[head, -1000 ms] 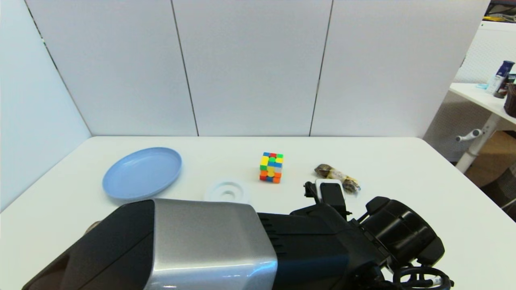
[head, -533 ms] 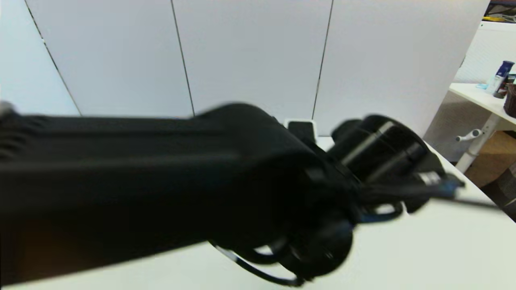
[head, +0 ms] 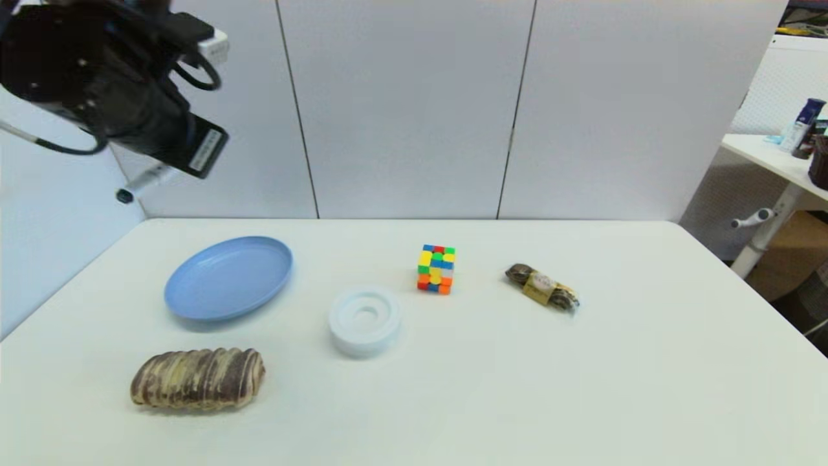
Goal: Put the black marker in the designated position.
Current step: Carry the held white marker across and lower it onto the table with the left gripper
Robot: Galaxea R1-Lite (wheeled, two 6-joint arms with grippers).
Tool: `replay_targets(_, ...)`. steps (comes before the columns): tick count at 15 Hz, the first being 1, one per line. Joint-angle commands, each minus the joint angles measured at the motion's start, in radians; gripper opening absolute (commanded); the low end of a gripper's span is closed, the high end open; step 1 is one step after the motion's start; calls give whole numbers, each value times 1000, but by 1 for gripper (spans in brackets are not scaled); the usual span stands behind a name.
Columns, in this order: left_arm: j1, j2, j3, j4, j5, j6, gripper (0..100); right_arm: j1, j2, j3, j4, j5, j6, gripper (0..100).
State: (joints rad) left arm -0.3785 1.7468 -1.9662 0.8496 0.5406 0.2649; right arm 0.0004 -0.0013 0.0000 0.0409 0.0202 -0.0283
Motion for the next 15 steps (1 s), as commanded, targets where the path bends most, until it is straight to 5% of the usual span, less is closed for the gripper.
replay_targets(1,270,103,-8,-211,-614,829,0,1,1,0,1,0,-1,100)
replay_targets(8,417,341,-10,-222,-1024,1452,0,1,1,0,1,0,-1,100)
replay_targets(11,448,415,-10,-221,-1117,1493,0,0,1,0,1,0,-1,100)
replay_targets(15,448,488,-8,-349,-1119,1490,0,0,1,0,1,0,-1,100)
